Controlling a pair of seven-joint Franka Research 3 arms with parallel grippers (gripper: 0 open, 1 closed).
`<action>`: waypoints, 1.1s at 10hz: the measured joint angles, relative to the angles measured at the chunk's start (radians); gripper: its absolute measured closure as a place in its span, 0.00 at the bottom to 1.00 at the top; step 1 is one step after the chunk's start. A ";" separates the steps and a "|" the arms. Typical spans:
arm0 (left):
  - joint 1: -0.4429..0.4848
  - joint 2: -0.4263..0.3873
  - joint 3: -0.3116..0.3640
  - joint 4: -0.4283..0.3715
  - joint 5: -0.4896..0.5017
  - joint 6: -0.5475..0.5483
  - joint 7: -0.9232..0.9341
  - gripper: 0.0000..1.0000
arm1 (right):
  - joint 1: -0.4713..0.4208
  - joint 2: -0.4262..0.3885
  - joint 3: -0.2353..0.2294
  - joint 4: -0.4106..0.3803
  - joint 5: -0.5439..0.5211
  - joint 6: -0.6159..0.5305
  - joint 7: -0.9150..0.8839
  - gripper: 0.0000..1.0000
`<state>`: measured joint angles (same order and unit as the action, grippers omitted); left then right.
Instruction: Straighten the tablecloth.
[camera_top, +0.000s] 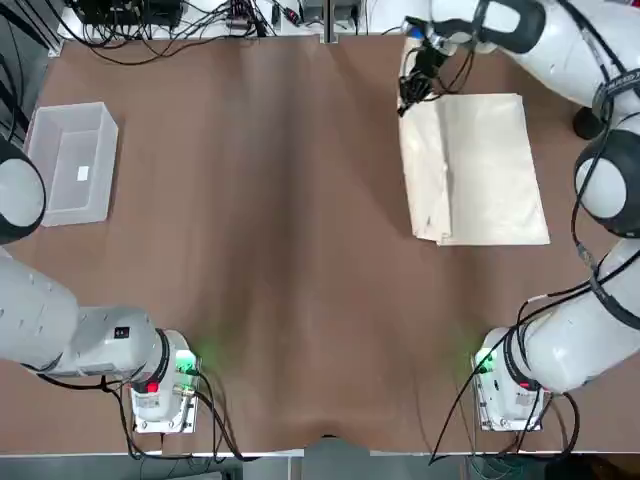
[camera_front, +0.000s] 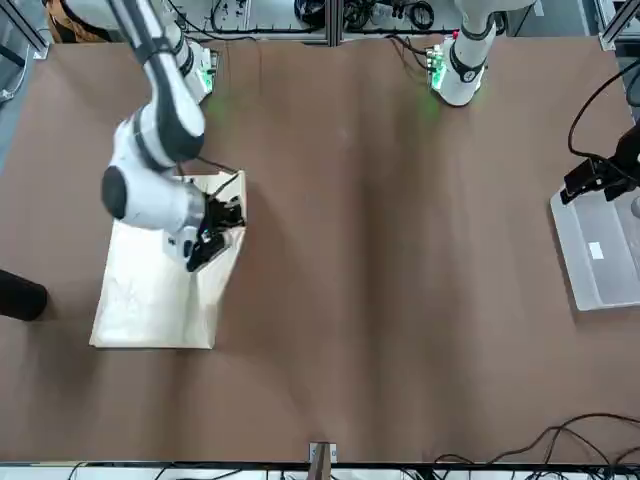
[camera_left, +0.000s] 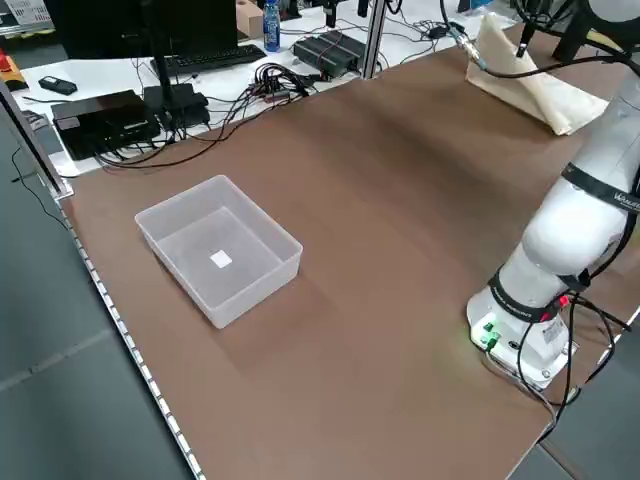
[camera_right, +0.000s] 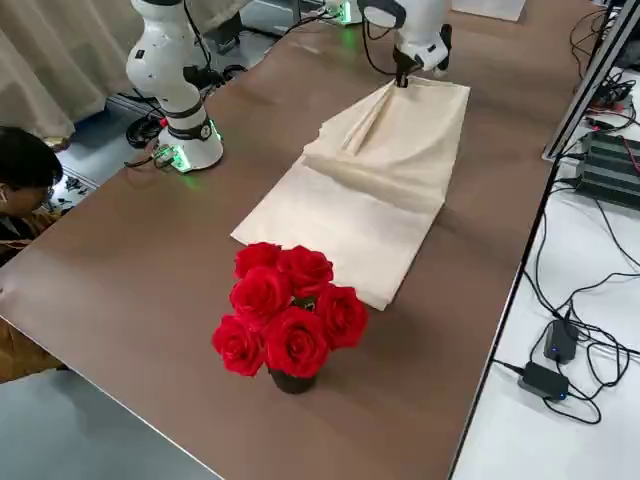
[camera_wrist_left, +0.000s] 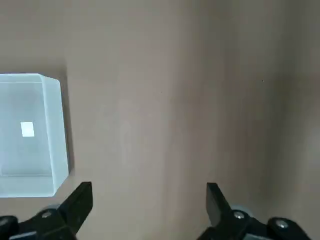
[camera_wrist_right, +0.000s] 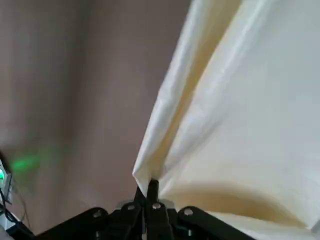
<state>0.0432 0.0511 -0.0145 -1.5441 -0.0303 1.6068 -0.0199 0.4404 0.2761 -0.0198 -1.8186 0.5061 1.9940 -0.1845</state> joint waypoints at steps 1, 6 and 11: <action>0.000 0.000 0.000 0.000 0.000 0.000 0.000 0.00 | 0.060 0.000 0.000 -0.002 0.000 0.052 0.064 0.98; 0.000 0.000 0.000 -0.001 0.000 0.000 0.000 0.00 | 0.328 0.112 0.001 0.054 0.001 0.351 0.488 0.87; 0.000 0.001 0.000 -0.001 0.000 0.000 0.000 0.00 | 0.263 0.165 -0.032 0.179 -0.002 0.174 0.573 0.16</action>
<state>0.0431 0.0520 -0.0147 -1.5452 -0.0303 1.6068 -0.0199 0.7032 0.4410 -0.0520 -1.6393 0.5042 2.1680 0.3885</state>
